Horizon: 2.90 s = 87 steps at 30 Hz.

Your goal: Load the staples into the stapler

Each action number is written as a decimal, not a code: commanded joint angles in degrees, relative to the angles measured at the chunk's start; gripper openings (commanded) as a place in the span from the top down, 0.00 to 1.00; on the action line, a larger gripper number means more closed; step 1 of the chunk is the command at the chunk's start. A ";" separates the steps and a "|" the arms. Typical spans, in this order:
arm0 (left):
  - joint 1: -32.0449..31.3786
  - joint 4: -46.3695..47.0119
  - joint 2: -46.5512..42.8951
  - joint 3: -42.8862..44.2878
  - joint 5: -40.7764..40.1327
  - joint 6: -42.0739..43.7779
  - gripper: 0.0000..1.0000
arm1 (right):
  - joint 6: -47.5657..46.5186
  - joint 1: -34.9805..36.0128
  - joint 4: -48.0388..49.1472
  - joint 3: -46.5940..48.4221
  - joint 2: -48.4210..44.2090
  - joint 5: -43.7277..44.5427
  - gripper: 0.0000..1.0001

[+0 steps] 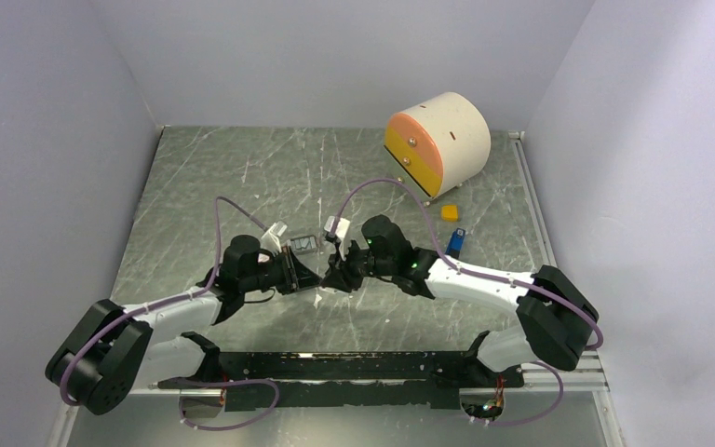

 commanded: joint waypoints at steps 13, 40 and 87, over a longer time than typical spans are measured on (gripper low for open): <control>-0.68 -4.12 -3.70 2.60 -1.36 3.04 0.95 | 5.47 -2.96 7.52 -7.71 -9.04 8.19 0.88; -0.59 -18.11 -11.87 9.62 -13.50 5.91 0.95 | 28.52 -3.47 10.73 -21.09 -15.37 24.85 0.65; -0.66 -7.24 -9.96 5.06 -9.13 -1.28 0.95 | 71.13 -2.24 29.67 -28.83 -16.89 28.38 0.64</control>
